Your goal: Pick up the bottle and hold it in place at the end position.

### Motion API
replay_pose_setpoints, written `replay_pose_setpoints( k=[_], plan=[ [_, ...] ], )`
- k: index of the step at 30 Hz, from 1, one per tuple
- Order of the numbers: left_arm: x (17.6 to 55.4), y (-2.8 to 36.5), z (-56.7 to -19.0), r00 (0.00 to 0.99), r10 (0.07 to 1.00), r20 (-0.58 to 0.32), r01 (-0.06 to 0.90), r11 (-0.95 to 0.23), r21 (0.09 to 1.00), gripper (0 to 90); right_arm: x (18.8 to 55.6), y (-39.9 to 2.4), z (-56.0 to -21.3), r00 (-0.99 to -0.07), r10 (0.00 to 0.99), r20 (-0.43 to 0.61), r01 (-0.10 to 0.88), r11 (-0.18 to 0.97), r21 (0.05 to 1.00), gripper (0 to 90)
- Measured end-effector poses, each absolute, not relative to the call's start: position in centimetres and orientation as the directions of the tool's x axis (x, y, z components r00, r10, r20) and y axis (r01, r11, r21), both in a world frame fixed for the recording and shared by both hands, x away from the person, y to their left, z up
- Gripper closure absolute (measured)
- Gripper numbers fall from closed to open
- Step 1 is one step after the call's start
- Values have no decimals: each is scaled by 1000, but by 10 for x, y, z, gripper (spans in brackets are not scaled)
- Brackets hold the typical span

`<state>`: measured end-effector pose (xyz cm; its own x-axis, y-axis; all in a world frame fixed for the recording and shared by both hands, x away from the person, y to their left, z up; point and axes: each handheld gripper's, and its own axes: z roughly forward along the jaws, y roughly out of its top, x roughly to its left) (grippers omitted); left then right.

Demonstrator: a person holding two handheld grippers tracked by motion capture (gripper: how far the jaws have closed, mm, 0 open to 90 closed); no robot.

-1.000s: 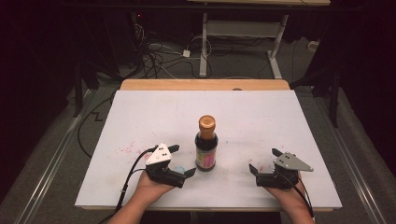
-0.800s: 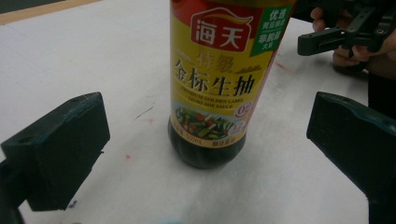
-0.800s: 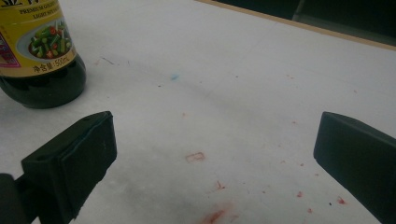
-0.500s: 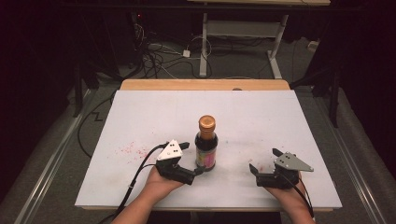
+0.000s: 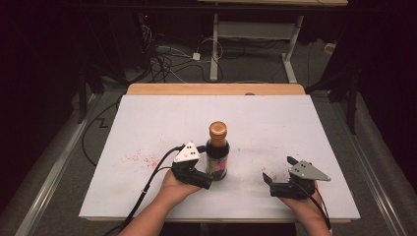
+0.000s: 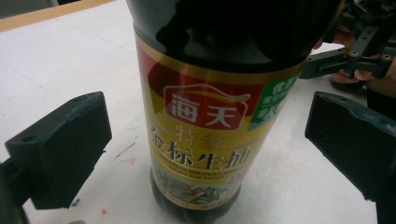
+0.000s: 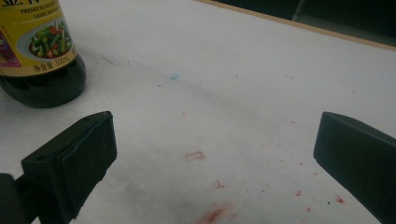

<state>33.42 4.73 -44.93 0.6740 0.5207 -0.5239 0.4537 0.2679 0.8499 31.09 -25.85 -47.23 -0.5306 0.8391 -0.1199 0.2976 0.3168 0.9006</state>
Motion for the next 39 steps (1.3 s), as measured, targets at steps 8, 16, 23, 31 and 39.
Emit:
replay_pose_setpoints(
  k=[8, 16, 23, 31, 39],
  plan=[
    [338, 40, -446, 681, 517, -519, 451, 263, 853, 65, 311, -258, -472, -529, 841, -117, 301, 315, 900, 5],
    [337, 37, -440, 688, 519, -507, 438, 261, 860, 255, 311, -259, -473, -530, 839, -119, 300, 317, 900, 4],
    [337, 41, -441, 718, 531, -450, 412, 196, 890, 282, 311, -259, -474, -530, 840, -114, 304, 313, 900, 5],
    [338, 40, -440, 716, 535, -448, 418, 184, 889, 293, 311, -261, -473, -527, 843, -109, 304, 307, 902, 5],
    [349, 41, -431, 698, 544, -465, 404, 237, 883, 294, 311, -263, -472, -522, 846, -106, 305, 301, 904, 5]
  ],
)
